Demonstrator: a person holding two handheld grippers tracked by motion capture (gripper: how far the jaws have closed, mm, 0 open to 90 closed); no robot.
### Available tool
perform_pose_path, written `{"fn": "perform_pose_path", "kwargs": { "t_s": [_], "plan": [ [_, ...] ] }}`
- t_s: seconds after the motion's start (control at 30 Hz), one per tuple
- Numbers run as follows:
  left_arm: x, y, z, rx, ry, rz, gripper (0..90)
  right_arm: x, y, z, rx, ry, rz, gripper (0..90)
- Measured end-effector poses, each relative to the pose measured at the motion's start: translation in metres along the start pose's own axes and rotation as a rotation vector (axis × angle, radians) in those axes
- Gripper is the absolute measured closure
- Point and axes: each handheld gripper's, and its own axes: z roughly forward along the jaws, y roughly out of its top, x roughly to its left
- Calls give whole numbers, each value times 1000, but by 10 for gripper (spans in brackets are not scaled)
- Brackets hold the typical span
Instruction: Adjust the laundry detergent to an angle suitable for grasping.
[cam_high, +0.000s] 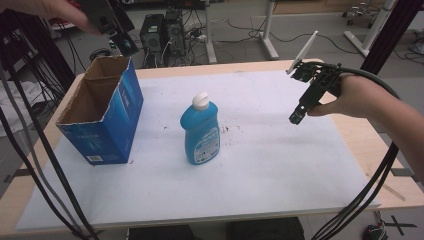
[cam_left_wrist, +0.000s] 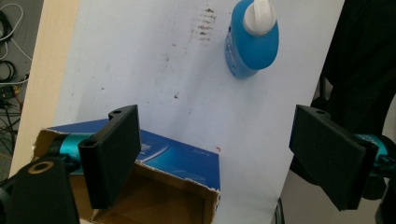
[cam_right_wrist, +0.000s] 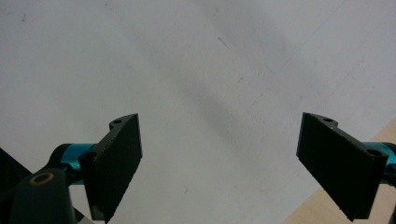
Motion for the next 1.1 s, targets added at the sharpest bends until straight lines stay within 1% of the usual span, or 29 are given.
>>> {"fn": "perform_pose_path", "kwargs": {
  "t_s": [0.13,0.17,0.2,0.27,0.3,0.43,0.47,0.5,0.63,0.7,0.8,0.87,0.9,1.1],
  "plan": [
    [-1,0,0,-5,3,-6,168,-2,0,1,4,-1,0,134],
    [-1,0,-1,-7,3,-8,169,-2,0,1,2,2,7,134],
    [-1,0,-1,-8,3,-8,169,-3,0,1,2,4,1,134],
    [-1,1,-1,-7,1,-10,168,-3,0,0,1,5,6,134],
    [-1,1,-1,1,3,-5,168,-3,-1,0,4,6,11,134],
    [-3,0,-2,-6,4,-12,168,-3,-1,-2,-5,6,18,134],
    [-3,0,-2,-10,3,-14,168,-3,-1,-3,-1,6,12,134],
    [-4,1,-2,-7,3,-7,168,-3,-1,-4,-1,5,6,134],
    [-5,1,-1,0,9,0,168,-3,1,-6,-3,2,6,134],
    [-6,0,-1,-1,8,-3,168,-2,1,-6,1,0,10,134],
    [-5,-1,-2,-2,8,0,168,-2,2,-5,6,1,3,134],
    [-4,-2,-2,3,5,1,169,-2,3,-5,5,2,9,133],
    [-4,-2,-1,5,10,-1,169,-3,3,-5,-3,3,-1,134],
    [-4,-1,-1,5,4,0,168,-1,3,-5,5,2,2,134]
  ]
}}
